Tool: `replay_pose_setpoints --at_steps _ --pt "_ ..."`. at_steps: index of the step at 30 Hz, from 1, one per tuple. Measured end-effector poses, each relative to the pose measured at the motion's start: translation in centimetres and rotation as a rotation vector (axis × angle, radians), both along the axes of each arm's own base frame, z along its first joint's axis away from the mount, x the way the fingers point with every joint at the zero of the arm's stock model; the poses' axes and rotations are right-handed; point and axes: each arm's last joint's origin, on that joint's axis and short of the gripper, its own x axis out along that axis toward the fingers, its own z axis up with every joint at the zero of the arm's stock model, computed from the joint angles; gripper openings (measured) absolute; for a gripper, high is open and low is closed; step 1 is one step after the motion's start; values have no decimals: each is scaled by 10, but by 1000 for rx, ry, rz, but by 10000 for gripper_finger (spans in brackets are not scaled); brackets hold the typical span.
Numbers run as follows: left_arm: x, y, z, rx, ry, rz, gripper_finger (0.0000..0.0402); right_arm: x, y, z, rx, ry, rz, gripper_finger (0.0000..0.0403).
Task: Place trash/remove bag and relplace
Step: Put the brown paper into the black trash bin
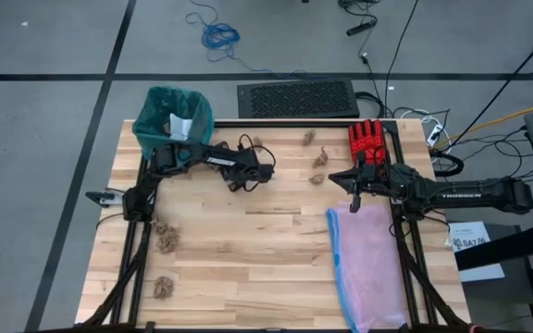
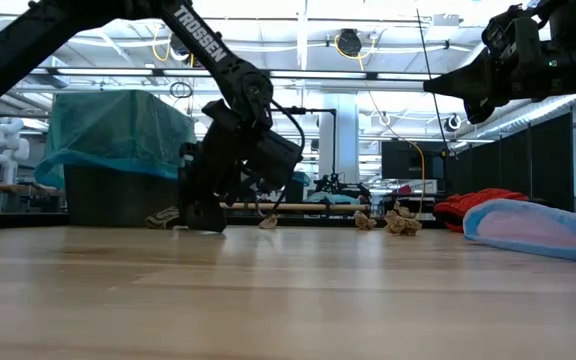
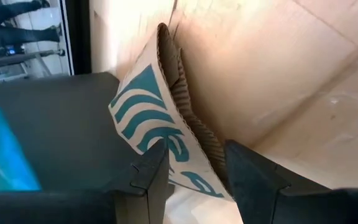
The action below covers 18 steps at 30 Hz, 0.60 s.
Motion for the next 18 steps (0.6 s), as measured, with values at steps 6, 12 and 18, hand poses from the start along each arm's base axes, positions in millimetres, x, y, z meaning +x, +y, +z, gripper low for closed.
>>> replay_pose_setpoints --at_steps 6,12,18 --pt "5 -1 0 -37 25 -105 40 0 0 0 0 0 0 0" --pt "9 -14 15 -27 -11 -162 3 0 0 0 0 -1 0 0" --pt "11 -42 50 0 -101 -244 1 0 0 0 0 -2 0 0"
